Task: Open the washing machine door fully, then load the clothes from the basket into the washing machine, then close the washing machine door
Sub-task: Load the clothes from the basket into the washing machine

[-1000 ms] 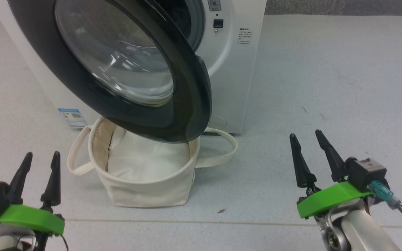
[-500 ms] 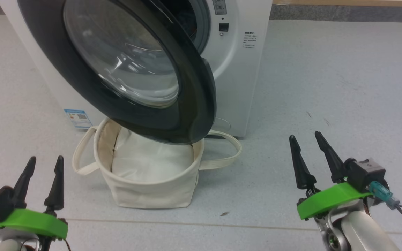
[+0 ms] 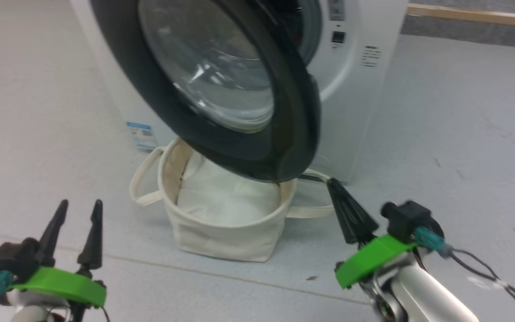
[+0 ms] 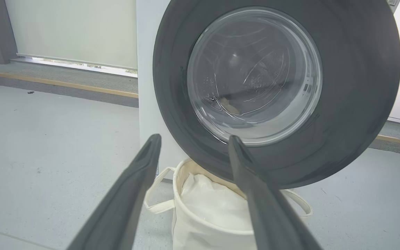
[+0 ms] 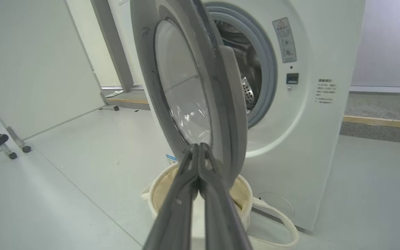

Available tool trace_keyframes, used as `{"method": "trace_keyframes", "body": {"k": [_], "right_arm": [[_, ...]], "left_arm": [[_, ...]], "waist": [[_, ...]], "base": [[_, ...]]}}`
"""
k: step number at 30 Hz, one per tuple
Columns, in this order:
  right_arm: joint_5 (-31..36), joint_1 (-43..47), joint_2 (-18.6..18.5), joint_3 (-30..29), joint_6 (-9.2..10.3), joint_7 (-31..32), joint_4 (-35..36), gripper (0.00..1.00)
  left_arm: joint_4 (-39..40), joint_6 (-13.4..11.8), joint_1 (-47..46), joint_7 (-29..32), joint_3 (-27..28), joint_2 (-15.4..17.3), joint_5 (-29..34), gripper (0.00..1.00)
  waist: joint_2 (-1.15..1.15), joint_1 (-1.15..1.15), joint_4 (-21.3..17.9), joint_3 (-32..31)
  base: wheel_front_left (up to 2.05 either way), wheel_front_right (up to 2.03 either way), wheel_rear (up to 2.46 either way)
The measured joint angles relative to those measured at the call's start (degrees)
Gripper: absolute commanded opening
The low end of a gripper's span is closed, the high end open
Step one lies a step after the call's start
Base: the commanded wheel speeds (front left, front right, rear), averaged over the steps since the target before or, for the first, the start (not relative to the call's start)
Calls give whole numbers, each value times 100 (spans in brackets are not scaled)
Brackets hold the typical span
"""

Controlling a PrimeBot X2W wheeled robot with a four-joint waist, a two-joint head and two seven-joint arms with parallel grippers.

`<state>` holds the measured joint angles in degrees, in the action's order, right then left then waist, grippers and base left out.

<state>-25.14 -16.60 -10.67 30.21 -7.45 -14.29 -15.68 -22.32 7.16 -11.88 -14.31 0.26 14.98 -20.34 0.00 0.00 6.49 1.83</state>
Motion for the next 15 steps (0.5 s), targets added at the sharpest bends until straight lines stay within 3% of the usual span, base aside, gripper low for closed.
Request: {"method": "trace_keyframes", "body": {"k": [8, 15], "right_arm": [[-275, -1020, 166, 269, 0, 0, -1385, 0], [-29, -1479, 141, -387, 0, -1, -2128, 0]], "left_arm": [[13, 0, -7, 0, -381, -135, -1, 100], [67, 0, -45, 0, -479, -144, -103, 100]], "waist": [[0, 0, 774, 41], [0, 0, 1460, 131]], "base": [[0, 0, 0], [0, 0, 0]]}}
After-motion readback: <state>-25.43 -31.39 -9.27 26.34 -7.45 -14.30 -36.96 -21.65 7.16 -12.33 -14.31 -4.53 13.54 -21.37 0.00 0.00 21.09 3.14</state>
